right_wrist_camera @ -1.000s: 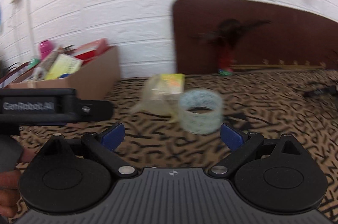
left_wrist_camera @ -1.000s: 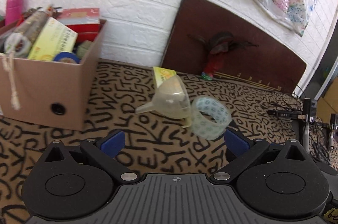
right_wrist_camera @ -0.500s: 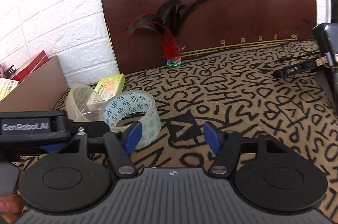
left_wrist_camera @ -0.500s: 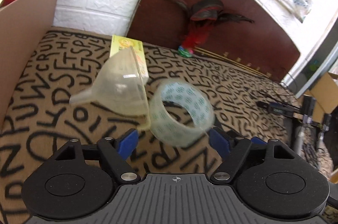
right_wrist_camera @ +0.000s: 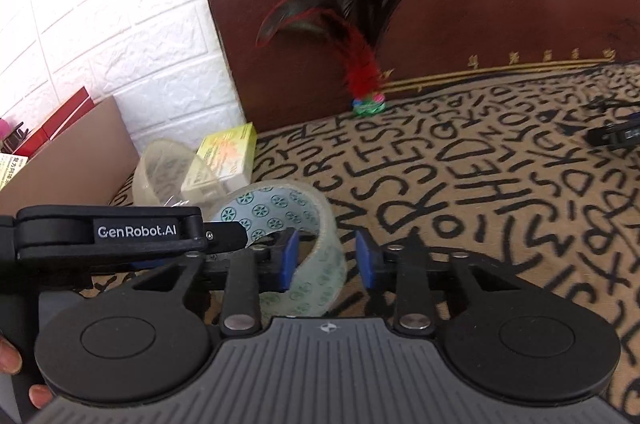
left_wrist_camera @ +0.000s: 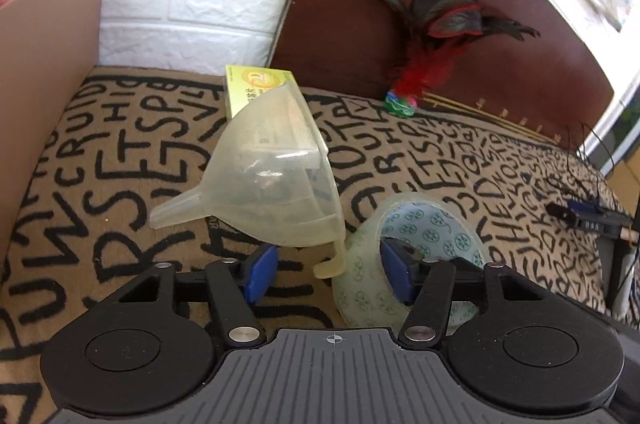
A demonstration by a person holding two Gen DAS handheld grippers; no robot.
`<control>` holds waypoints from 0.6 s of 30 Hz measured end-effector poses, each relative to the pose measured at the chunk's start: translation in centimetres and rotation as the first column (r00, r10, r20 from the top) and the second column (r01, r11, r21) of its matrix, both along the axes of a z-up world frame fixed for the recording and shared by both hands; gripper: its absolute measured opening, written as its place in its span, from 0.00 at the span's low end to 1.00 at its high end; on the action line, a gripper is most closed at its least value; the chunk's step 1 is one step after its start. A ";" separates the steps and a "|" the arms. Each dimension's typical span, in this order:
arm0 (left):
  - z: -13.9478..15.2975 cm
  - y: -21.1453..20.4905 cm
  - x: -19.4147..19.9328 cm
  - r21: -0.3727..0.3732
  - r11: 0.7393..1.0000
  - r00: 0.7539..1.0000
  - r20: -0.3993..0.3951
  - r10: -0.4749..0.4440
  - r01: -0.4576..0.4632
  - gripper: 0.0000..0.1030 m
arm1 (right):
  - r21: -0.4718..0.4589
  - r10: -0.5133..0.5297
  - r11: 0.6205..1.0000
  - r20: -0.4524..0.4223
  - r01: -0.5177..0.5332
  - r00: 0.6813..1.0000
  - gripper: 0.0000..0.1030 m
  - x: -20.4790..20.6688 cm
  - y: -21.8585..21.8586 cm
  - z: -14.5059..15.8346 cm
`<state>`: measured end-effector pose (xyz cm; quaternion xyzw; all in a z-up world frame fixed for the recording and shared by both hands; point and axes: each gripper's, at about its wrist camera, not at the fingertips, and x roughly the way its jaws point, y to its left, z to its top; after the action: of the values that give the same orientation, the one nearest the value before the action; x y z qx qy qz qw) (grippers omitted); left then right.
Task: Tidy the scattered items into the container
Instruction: 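Reach the left gripper to the clear tape roll and close on its rim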
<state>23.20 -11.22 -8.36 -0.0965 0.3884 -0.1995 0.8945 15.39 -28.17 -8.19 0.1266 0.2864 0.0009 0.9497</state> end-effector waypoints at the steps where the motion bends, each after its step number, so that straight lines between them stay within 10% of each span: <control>1: 0.1 0.1 -0.3 0.005 1.000 1.000 0.004 -0.002 0.002 0.67 | -0.009 0.003 1.000 -0.005 -0.003 1.000 0.25 0.0 0.1 0.1; 7: 0.7 0.7 -3.3 -0.001 1.000 1.000 -0.005 -0.024 0.024 0.66 | -0.005 0.063 0.998 -0.030 -0.063 0.998 0.16 -2.4 0.6 1.3; 10: 1.2 1.2 -5.5 0.000 0.998 0.998 -0.014 -0.055 0.055 0.39 | 0.025 0.098 0.995 -0.050 -0.097 0.994 0.15 -4.3 1.2 1.8; 18: 3.0 5.4 -13.7 0.139 0.989 0.998 -0.048 -0.035 0.042 0.34 | 0.031 0.258 0.966 -0.078 -0.257 0.963 0.15 -10.9 5.2 3.2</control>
<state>9.54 -5.82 -5.39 -0.0305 0.4235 -0.1868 0.8859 4.47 -22.94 -4.98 0.0981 0.3391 0.1222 0.9276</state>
